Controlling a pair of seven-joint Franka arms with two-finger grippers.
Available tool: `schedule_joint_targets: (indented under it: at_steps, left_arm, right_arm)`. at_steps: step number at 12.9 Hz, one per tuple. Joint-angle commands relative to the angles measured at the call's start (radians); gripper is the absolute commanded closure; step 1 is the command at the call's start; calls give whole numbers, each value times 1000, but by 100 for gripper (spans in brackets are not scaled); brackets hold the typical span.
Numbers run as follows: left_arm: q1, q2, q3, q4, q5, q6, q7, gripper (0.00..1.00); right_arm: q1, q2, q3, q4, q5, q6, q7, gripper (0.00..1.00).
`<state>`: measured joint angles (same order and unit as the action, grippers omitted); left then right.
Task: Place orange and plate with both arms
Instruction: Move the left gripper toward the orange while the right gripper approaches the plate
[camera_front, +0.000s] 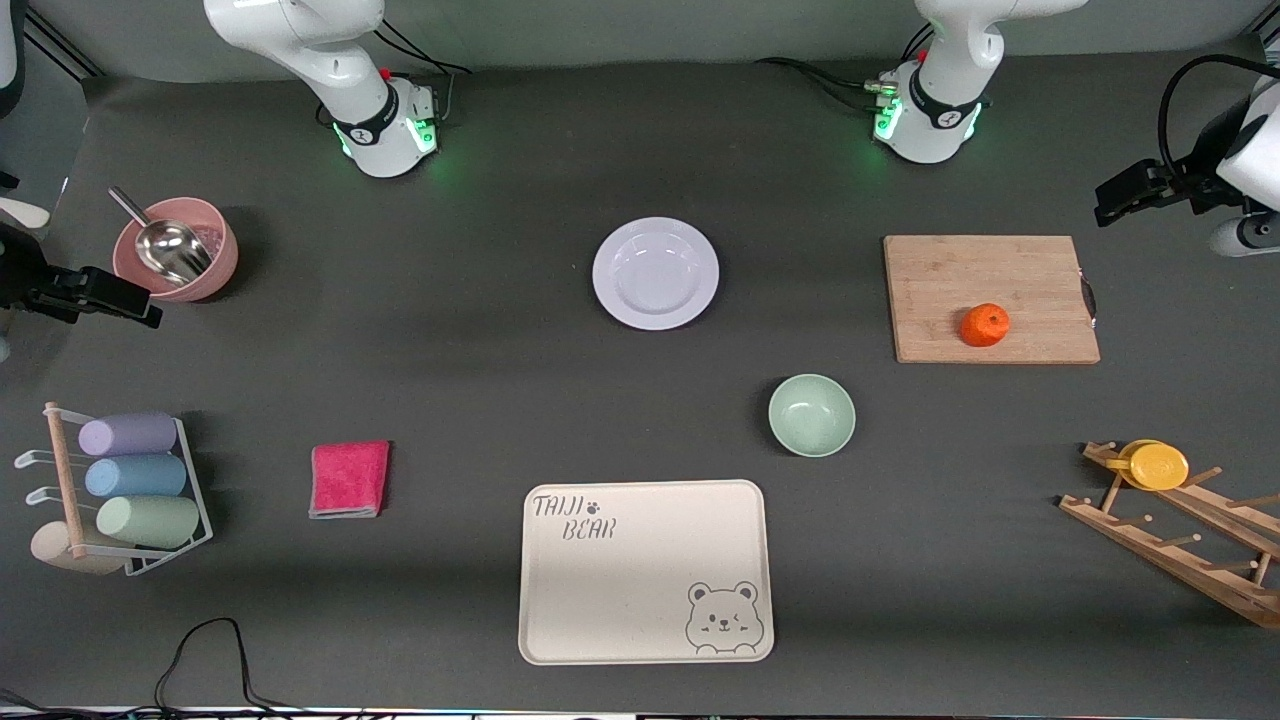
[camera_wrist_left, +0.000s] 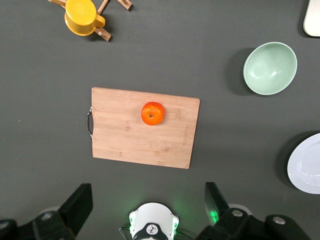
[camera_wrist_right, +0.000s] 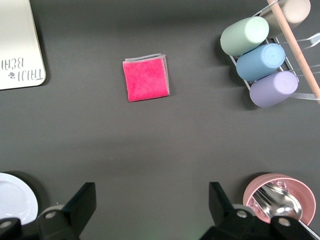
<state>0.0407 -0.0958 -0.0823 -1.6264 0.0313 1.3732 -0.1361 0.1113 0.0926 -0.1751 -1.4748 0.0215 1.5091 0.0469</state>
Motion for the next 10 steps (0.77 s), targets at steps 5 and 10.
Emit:
schedule_joint_targets:
  at_steps: [5, 10]
  left_arm:
    - [-10, 1, 7, 23, -7, -20, -22, 0]
    - [-13, -13, 7, 13, 4, -94, 18, 0]
  right_arm:
    - [1, -25, 6, -30, -20, -15, 8, 0]
    - [7, -65, 8, -54, -11, -43, 13, 0]
